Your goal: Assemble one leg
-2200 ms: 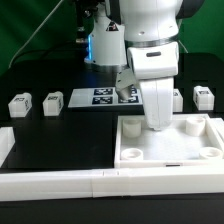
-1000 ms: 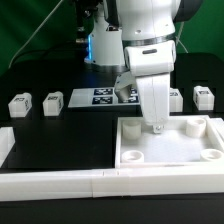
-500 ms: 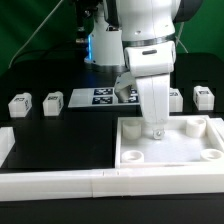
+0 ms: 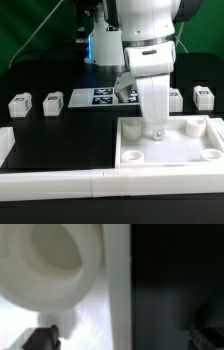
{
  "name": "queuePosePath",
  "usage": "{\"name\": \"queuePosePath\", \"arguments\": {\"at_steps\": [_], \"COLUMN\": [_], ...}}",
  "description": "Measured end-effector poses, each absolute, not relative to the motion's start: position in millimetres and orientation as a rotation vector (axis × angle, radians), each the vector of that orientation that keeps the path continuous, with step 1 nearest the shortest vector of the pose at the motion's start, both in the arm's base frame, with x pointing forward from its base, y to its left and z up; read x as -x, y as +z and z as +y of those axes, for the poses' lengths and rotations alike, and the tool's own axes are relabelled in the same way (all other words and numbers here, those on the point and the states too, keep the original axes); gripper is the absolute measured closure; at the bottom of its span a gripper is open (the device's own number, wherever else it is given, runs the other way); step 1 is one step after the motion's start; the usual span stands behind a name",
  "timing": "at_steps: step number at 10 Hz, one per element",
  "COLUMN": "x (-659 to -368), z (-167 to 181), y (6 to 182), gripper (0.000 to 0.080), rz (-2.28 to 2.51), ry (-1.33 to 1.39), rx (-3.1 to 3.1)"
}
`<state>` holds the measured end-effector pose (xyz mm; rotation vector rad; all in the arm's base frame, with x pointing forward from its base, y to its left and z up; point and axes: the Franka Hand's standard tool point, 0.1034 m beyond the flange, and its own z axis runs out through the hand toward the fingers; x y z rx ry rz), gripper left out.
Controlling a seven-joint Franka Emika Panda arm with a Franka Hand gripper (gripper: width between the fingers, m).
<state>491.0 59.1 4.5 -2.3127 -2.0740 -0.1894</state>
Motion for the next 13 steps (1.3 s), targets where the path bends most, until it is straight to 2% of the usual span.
{"name": "queuePosePath", "arguments": {"at_steps": [2, 5, 8, 10, 13], "x": [-491.1, -482.7, -469.8, -464.4, -464.5], "z": [58.8, 70.1, 104.1, 126.2, 126.1], "y": [4.7, 33.2, 44.6, 43.7, 42.8], "gripper": [0.0150, 0.0150, 0.0150, 0.0150, 0.0150], "rz": [-2.074, -1.852, -1.425, -0.999, -0.586], "ry": [-0.190, -0.207, -0.239, -0.261, -0.248], "rx": [2.314, 2.513, 2.752, 2.894, 2.976]}}
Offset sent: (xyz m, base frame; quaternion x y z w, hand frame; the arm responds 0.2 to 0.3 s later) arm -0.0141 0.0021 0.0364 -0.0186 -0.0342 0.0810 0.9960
